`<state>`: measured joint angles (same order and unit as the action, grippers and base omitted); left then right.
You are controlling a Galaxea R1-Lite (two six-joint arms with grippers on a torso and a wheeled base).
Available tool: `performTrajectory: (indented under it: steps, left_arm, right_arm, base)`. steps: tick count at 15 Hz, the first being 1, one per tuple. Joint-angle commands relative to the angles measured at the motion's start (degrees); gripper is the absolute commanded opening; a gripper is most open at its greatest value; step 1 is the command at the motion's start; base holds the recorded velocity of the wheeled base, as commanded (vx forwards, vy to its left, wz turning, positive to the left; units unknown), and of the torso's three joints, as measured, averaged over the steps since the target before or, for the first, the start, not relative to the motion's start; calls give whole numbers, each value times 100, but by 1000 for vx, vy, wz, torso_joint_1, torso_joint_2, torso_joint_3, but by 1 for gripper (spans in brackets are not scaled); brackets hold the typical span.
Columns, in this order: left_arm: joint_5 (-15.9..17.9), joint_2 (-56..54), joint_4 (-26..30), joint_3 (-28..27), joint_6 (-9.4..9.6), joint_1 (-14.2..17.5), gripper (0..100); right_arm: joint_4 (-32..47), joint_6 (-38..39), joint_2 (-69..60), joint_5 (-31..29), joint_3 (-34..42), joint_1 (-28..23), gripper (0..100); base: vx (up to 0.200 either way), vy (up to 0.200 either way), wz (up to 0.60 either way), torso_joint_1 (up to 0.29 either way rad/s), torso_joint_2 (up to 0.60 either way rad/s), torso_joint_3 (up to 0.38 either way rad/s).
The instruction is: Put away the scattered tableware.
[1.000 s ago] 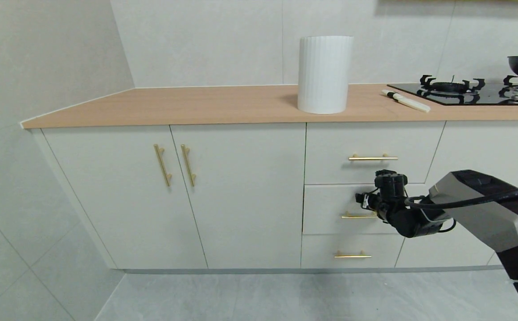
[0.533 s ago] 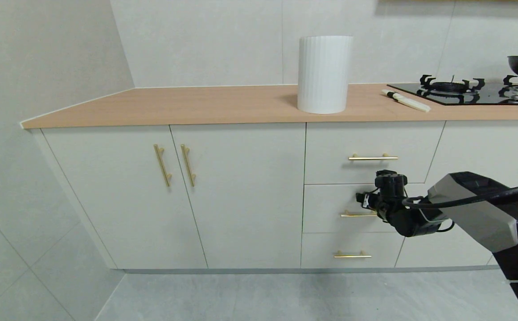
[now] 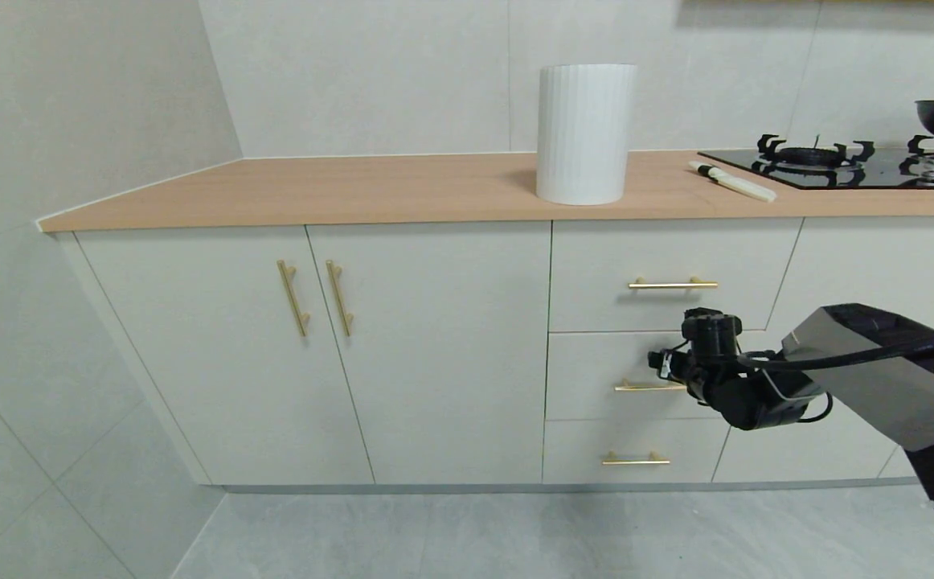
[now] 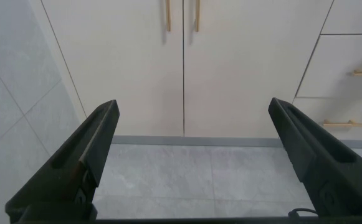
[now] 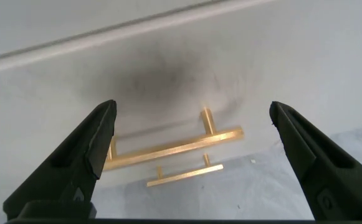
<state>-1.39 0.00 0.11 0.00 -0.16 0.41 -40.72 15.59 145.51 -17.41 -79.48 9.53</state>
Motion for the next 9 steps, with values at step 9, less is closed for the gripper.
performTrajectory:
  steps: [9]
  left_arm:
    - [-2,0,7,0,-2,2,100]
  right_arm:
    - [2,-364,-5946,71,4301,198,100]
  base:
    - [0,0,0,0,0,0]
